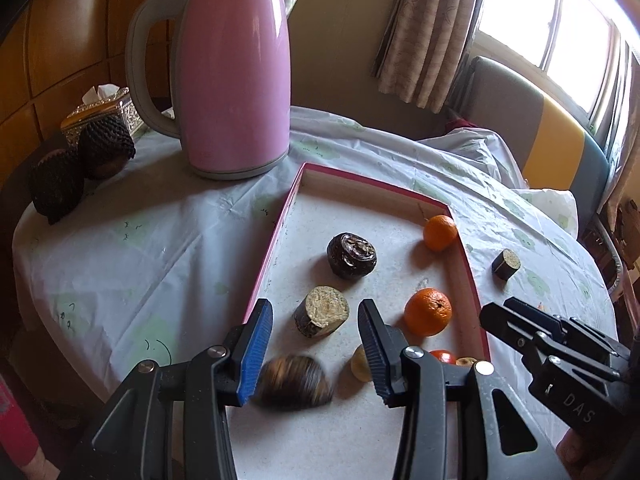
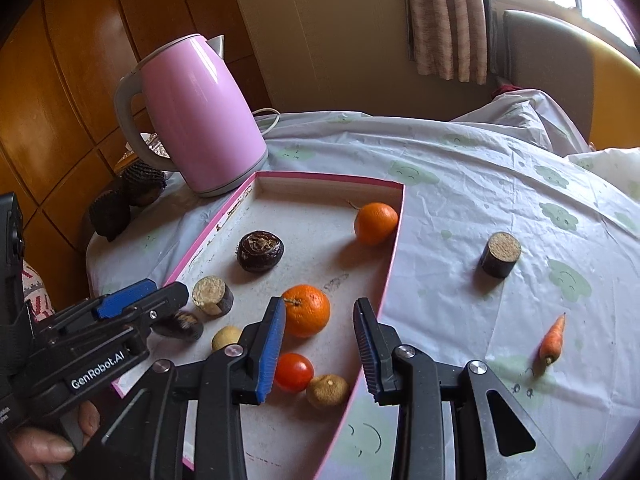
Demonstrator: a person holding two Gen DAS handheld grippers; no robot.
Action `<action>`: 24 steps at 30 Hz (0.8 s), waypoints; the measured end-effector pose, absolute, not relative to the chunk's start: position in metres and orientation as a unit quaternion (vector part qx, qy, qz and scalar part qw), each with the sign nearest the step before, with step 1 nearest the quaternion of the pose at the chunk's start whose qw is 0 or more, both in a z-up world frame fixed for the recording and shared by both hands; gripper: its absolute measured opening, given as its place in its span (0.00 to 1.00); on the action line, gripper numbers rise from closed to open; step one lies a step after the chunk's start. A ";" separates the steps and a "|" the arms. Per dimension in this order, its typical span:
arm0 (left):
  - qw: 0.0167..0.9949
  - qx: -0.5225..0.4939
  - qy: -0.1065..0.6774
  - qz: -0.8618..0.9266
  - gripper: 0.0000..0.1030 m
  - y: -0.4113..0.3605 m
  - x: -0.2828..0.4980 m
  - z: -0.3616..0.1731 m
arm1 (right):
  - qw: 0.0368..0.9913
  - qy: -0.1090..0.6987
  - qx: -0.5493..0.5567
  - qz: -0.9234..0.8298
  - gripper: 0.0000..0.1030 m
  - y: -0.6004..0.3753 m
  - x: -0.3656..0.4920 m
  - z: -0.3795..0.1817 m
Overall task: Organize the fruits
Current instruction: 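Carry the dark root into the tray and open the left tool while the right tool carries the orange there, then open the right tool to release the orange in the tray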
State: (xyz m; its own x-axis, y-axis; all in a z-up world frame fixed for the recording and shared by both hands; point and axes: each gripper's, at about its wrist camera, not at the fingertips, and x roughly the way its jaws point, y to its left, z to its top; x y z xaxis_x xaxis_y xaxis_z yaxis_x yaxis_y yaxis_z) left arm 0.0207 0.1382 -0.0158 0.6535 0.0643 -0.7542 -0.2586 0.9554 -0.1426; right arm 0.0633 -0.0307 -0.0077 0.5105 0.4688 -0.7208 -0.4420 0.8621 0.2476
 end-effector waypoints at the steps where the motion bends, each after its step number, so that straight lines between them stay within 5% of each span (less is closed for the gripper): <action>1: 0.903 -0.117 0.404 0.088 0.44 0.137 0.020 -0.014 | 0.870 0.419 0.019 0.259 0.35 -0.034 0.062 -0.008; 24: 0.914 -0.079 0.396 0.031 0.44 0.093 0.011 -0.005 | 0.883 0.426 0.067 0.183 0.51 -0.097 0.039 -0.021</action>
